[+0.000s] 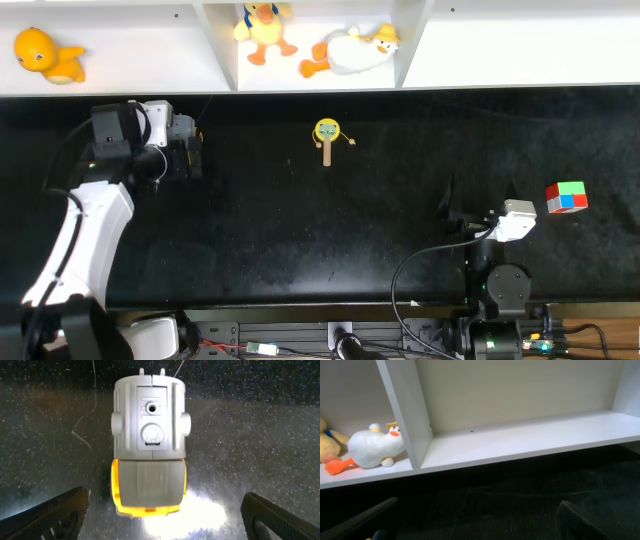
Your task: Store Toys
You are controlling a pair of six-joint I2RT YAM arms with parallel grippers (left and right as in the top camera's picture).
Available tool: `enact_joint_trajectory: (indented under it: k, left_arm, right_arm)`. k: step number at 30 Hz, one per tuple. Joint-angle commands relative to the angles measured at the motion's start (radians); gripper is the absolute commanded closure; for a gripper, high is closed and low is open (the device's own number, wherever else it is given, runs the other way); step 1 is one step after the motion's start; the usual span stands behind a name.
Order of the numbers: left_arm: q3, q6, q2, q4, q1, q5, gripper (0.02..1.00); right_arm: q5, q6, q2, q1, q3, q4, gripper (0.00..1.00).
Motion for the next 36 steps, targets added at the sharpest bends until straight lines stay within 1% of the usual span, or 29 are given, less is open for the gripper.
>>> enact_joint_trajectory:
  k: [1,5,18,19,20,21,31,33,36]
  left_arm:
    - [-0.005,-0.018,0.034,0.038,-0.003,-0.013,0.020]
    - [-0.005,-0.023,0.062,0.066,-0.003,-0.044,0.020]
    - [-0.005,-0.017,0.121,0.125,-0.003,-0.072,0.018]
    - [-0.005,-0.017,0.123,0.127,-0.003,-0.076,0.034]
    - [-0.005,-0.017,0.123,0.130,-0.003,-0.076,0.075]
    - [-0.005,-0.017,0.123,0.134,-0.003,-0.077,0.137]
    - [-0.005,-0.016,0.123,0.141,-0.003,-0.090,0.533]
    - [-0.005,-0.016,0.123,0.142,-0.003,-0.090,0.595]
    - [-0.005,-0.017,0.122,0.144,-0.003,-0.090,0.634]
  right_arm:
    - [-0.007,0.005,-0.010,0.000,-0.014,0.005,0.005]
    - [-0.007,0.005,-0.010,0.000,-0.014,0.004,0.007]
    - [-0.007,0.005,-0.010,0.000,-0.014,0.004,0.005]
    - [-0.007,0.005,-0.010,0.000,-0.014,0.004,0.005]
    - [-0.007,0.005,-0.010,0.000,-0.014,0.004,0.005]
    - [-0.007,0.005,-0.010,0.000,-0.014,0.004,0.005]
    - [-0.007,0.005,-0.010,0.000,-0.014,0.005,0.005]
    - [-0.007,0.005,-0.010,0.000,-0.014,0.004,0.005]
    - [-0.007,0.005,-0.010,0.000,-0.014,0.004,0.005]
